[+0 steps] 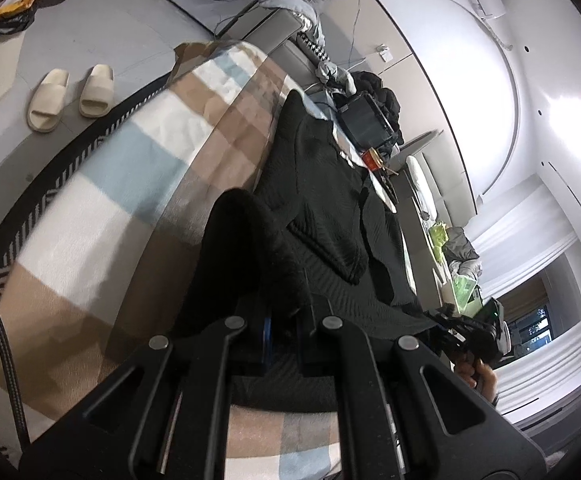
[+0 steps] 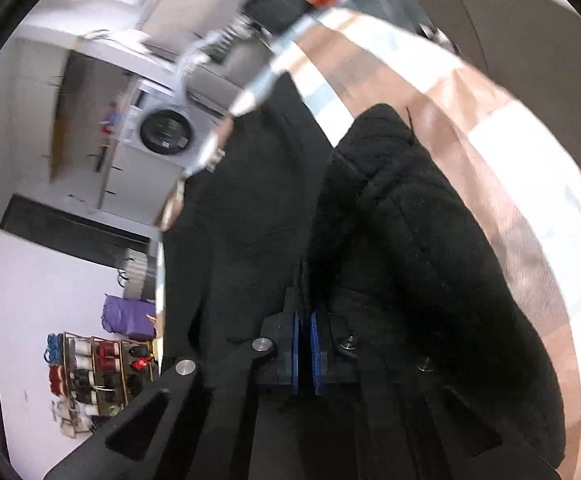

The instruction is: Fold small clothes

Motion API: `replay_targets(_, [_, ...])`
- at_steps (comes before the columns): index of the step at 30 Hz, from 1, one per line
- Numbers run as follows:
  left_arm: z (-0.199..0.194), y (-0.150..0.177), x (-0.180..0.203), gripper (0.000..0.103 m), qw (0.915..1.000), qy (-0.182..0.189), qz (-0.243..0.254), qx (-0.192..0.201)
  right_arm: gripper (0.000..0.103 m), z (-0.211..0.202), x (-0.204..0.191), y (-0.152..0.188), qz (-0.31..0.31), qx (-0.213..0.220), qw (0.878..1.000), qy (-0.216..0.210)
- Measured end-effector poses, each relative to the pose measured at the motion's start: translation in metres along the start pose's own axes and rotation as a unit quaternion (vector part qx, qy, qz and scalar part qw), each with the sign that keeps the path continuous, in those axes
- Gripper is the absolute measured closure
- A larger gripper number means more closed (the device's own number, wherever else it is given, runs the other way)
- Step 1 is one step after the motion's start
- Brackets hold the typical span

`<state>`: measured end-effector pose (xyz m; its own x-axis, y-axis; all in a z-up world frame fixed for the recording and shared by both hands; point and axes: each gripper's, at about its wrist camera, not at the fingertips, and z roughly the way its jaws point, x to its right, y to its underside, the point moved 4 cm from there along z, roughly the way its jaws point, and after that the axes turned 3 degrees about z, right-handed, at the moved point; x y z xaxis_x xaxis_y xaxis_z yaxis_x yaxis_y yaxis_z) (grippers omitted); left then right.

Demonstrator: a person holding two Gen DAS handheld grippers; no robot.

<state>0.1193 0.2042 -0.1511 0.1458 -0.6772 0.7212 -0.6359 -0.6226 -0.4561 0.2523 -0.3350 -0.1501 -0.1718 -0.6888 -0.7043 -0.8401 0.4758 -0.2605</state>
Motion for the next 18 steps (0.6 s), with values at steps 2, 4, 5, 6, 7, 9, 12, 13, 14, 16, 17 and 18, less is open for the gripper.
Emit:
replay_targets(2, [0.0, -0.01, 0.005, 0.098, 1.0, 0.001, 0.003, 0.009, 0.098, -0.011, -0.007, -0.002, -0.014, 0.021, 0.999, -0.024])
replay_targets(4, [-0.001, -0.022, 0.012, 0.098, 0.9998, 0.002, 0.007, 0.019, 0.098, -0.021, -0.017, -0.006, -0.028, 0.038, 0.998, -0.045])
replay_targets(5, [-0.002, -0.031, 0.017, 0.098, 0.9995, 0.003, 0.013, 0.028, 0.098, -0.023, -0.022, -0.01, -0.032, 0.044, 0.997, -0.056])
replay_targets(6, [-0.002, -0.04, 0.022, 0.098, 0.9992, 0.003, 0.017, 0.036, 0.098, -0.027, -0.028, -0.014, -0.038, 0.052, 0.996, -0.064])
replay_targets(7, [-0.002, -0.05, 0.027, 0.098, 0.9989, 0.003, 0.02, 0.043, 0.098, -0.03, -0.033, -0.017, -0.042, 0.057, 0.995, -0.072])
replay_targets(9, [-0.001, -0.07, 0.038, 0.098, 0.9981, 0.008, 0.028, 0.055, 0.098, -0.035, -0.044, -0.023, -0.056, 0.071, 0.992, -0.089])
replay_targets(12, [0.004, -0.101, 0.055, 0.098, 0.9962, 0.014, 0.04, 0.076, 0.098, -0.034, -0.064, -0.04, -0.066, 0.087, 0.989, -0.104])
replay_targets(13, [0.008, -0.11, 0.058, 0.098, 0.9957, 0.017, 0.042, 0.081, 0.098, -0.033, -0.068, -0.047, -0.068, 0.093, 0.988, -0.107])
replay_targets(14, [0.014, -0.122, 0.063, 0.098, 0.9953, 0.018, 0.043, 0.084, 0.098, -0.032, -0.071, -0.052, -0.07, 0.098, 0.987, -0.11])
replay_targets(16, [0.024, -0.141, 0.068, 0.098, 0.9948, 0.019, 0.047, 0.089, 0.098, -0.027, -0.079, -0.064, -0.073, 0.107, 0.985, -0.114])
replay_targets(17, [0.032, -0.152, 0.07, 0.098, 0.9946, 0.016, 0.049, 0.09, 0.098, -0.022, -0.082, -0.072, -0.069, 0.108, 0.985, -0.12])
replay_targets(18, [0.039, -0.161, 0.071, 0.098, 0.9944, 0.015, 0.049, 0.092, 0.098, -0.017, -0.085, -0.08, -0.066, 0.109, 0.984, -0.127])
